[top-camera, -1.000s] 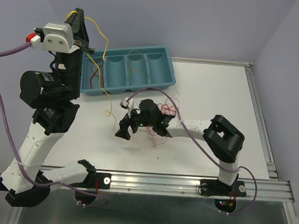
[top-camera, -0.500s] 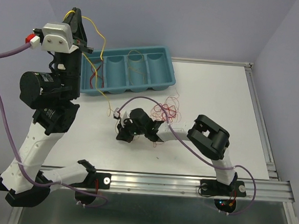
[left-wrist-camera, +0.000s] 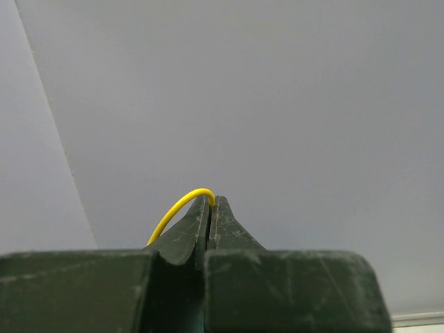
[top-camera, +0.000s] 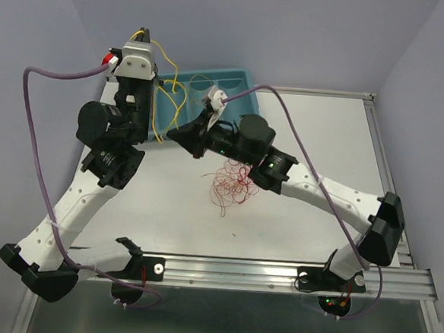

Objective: Untangle the cables

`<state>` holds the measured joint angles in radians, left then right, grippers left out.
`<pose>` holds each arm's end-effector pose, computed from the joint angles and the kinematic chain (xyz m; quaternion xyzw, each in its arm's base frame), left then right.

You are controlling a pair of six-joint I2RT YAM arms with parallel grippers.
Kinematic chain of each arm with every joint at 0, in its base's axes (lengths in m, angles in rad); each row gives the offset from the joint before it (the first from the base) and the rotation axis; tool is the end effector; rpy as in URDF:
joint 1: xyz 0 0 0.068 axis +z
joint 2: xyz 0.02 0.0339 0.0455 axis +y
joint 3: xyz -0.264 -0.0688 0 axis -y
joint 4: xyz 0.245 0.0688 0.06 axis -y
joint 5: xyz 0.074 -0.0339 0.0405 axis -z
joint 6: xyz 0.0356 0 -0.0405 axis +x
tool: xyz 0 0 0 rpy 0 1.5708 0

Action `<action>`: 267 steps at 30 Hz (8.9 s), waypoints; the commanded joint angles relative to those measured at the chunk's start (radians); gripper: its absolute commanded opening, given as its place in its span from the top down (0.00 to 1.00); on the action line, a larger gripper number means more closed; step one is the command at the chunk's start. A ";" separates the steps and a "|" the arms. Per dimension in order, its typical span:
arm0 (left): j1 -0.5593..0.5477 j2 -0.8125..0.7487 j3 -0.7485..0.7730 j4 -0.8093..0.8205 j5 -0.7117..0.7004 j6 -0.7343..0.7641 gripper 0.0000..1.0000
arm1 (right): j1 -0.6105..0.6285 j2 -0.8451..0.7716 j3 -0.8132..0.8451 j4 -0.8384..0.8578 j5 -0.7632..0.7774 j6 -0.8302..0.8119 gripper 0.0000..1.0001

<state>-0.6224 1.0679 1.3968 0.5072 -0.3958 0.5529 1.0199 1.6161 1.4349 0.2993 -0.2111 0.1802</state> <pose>0.1517 -0.0920 0.5600 0.0425 0.3948 0.0388 0.9170 0.1987 0.3377 0.4049 -0.3411 0.5710 0.4776 0.5741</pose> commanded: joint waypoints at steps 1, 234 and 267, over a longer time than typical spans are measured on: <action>0.030 0.024 -0.021 0.126 -0.005 -0.036 1.00 | -0.053 -0.054 0.087 -0.022 0.174 0.016 0.99; 0.227 0.172 -0.493 -0.361 1.083 0.034 0.13 | -0.277 -0.259 -0.360 -0.404 0.660 0.214 0.18; 0.059 0.394 -0.530 -0.216 0.828 -0.028 0.18 | -0.454 -0.336 -0.509 -0.182 0.166 0.100 0.99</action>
<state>-0.5636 1.4857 0.8921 0.1680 0.4694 0.5529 0.5583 1.4605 1.0443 -0.1390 0.1535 0.2920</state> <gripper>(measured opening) 0.821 0.020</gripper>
